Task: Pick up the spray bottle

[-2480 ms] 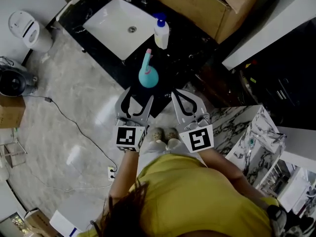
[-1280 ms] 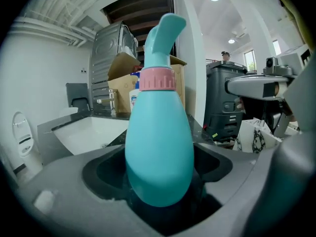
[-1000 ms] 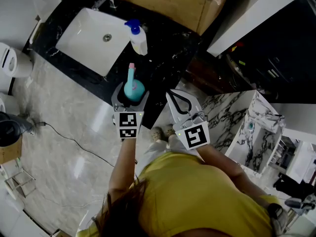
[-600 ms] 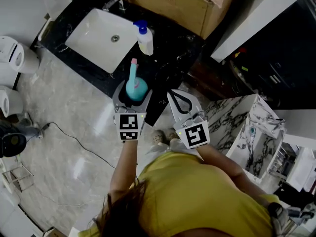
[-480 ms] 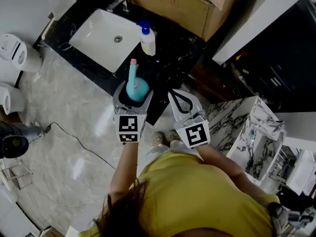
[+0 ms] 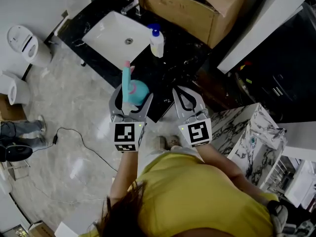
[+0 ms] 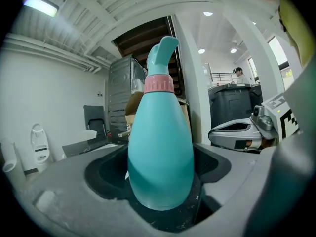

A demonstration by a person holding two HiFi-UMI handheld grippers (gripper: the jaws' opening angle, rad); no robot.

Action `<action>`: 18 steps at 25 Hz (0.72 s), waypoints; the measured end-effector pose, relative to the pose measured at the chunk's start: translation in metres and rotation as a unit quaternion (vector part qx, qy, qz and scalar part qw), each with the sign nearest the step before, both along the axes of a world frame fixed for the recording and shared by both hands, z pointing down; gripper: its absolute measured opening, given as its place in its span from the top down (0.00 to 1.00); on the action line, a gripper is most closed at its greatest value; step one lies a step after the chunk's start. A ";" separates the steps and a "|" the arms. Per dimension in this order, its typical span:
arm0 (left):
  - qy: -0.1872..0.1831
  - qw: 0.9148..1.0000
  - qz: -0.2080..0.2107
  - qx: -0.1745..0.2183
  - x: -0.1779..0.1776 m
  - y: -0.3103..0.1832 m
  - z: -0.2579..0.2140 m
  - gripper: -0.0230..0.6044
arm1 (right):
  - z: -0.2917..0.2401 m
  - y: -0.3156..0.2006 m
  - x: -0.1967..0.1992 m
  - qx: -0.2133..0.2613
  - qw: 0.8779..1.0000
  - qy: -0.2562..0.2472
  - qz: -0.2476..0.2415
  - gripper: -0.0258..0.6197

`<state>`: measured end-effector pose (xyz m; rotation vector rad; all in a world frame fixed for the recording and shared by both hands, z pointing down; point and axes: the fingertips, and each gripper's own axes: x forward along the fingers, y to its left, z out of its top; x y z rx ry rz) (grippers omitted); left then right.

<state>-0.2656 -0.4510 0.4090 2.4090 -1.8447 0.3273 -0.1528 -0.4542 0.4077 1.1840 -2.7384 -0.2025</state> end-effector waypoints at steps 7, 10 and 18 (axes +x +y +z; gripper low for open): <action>-0.010 0.999 -0.029 0.021 -0.012 0.031 -0.028 0.33 | -0.030 0.007 0.000 0.015 1.000 -0.025 0.006 0.96; -0.004 0.999 -0.038 0.025 -0.017 0.041 -0.034 0.33 | -0.043 0.012 -0.001 0.023 0.999 -0.033 0.009 0.96; -0.004 0.998 -0.053 0.035 -0.024 0.055 -0.043 0.33 | -0.054 0.024 -0.001 0.023 0.999 -0.038 0.002 0.96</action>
